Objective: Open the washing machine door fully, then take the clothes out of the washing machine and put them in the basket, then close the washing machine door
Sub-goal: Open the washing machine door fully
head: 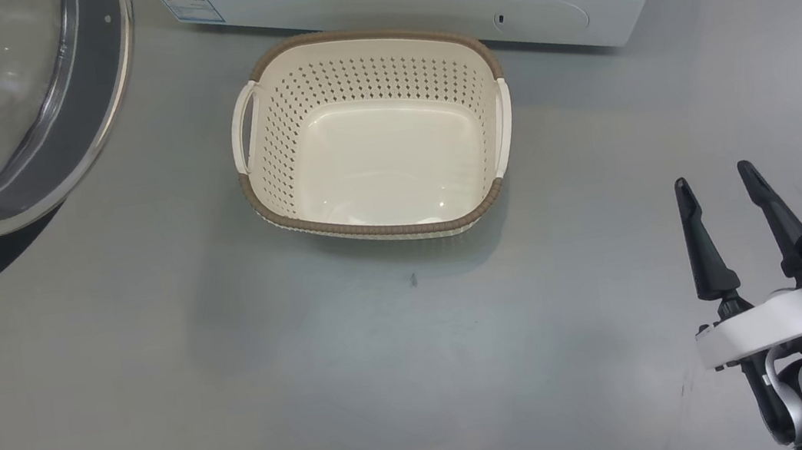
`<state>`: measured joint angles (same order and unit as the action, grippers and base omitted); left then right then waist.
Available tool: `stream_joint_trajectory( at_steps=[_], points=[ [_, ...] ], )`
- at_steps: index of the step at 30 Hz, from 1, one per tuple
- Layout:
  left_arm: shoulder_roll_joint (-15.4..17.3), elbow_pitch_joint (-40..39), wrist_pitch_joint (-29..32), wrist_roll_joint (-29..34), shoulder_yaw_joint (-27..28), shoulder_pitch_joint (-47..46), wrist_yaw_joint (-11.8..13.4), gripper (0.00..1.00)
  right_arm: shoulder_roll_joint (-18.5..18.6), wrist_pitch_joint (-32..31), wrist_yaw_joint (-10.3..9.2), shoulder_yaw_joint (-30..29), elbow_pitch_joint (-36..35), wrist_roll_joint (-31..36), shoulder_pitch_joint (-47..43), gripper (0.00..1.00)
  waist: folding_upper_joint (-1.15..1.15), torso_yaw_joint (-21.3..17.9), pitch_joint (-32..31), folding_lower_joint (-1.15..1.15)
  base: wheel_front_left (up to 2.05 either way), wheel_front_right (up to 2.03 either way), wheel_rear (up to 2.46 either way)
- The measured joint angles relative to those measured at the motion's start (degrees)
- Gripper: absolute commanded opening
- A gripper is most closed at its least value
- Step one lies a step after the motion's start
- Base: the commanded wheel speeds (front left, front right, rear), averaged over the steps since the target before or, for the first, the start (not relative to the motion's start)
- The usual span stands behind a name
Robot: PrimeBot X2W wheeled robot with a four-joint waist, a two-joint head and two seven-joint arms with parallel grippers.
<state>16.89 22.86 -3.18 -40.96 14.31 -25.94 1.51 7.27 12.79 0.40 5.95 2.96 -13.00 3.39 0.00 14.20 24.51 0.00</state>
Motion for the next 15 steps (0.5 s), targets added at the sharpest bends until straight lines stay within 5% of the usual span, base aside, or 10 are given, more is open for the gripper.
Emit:
stream_joint_trajectory(
  at_steps=[15],
  points=[
    [2.0, 6.4, -2.1, 0.2, -0.4, -2.8, -1.4, 0.0, 1.3, -0.4, -0.1, -1.7, 0.5, 0.1, 2.0, 1.0, 0.0, -0.1, 1.2, 0.0, 0.0, 0.0, 0.0]
  ],
)
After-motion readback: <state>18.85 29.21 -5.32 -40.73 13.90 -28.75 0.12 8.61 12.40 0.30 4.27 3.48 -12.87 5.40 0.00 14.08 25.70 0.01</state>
